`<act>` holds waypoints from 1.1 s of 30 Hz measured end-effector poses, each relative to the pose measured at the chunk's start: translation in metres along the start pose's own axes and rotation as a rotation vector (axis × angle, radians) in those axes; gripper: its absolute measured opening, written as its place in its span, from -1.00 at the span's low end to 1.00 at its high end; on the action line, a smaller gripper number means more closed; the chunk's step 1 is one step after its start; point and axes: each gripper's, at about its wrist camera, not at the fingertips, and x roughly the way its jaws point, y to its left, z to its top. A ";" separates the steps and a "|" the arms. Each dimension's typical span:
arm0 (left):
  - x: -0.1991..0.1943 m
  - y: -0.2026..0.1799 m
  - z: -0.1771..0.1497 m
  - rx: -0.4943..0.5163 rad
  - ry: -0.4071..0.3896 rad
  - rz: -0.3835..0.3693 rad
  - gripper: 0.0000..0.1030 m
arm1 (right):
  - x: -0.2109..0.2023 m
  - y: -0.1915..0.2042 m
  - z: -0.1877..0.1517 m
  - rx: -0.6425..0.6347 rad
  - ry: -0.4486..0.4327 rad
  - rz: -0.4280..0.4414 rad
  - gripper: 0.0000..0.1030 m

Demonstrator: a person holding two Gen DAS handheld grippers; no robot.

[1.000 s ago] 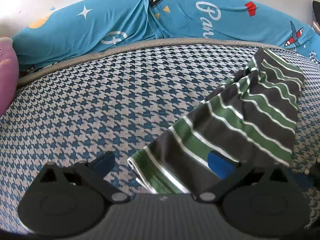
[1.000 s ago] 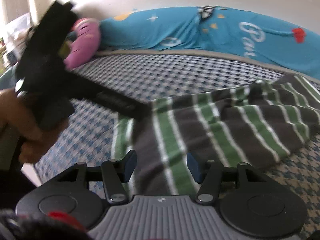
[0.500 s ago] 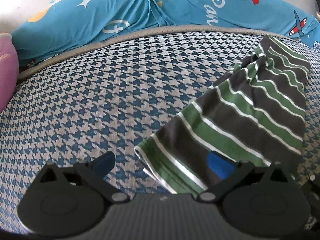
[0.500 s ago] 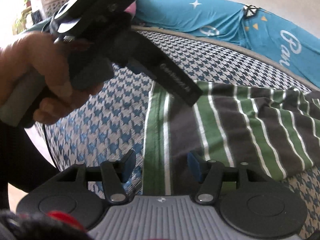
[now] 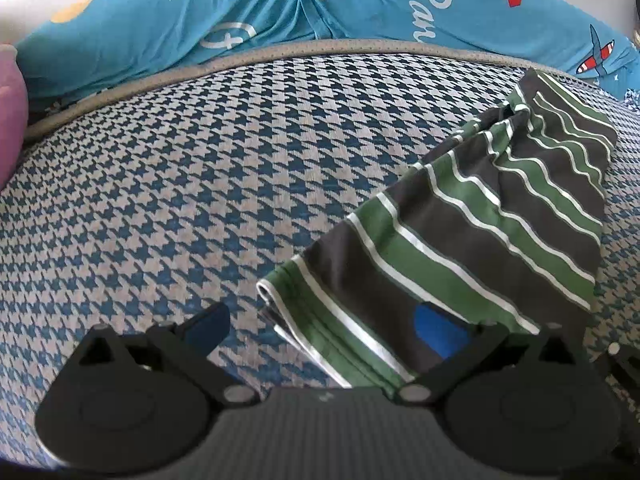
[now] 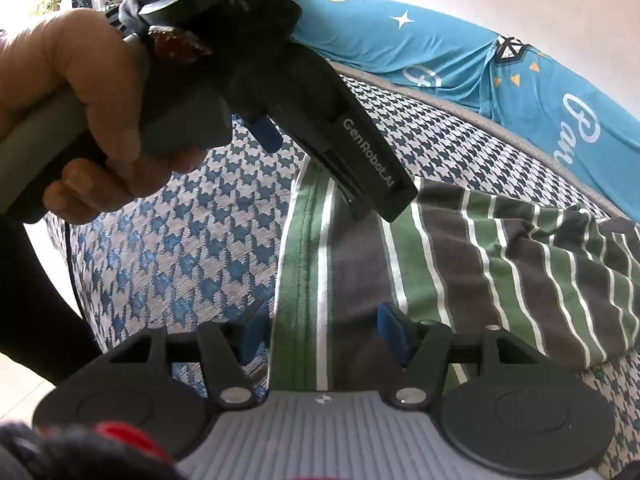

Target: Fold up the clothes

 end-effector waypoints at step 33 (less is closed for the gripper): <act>0.024 0.000 0.013 -0.223 0.106 -0.384 0.76 | -0.018 -0.095 0.005 0.590 -0.021 0.203 -0.74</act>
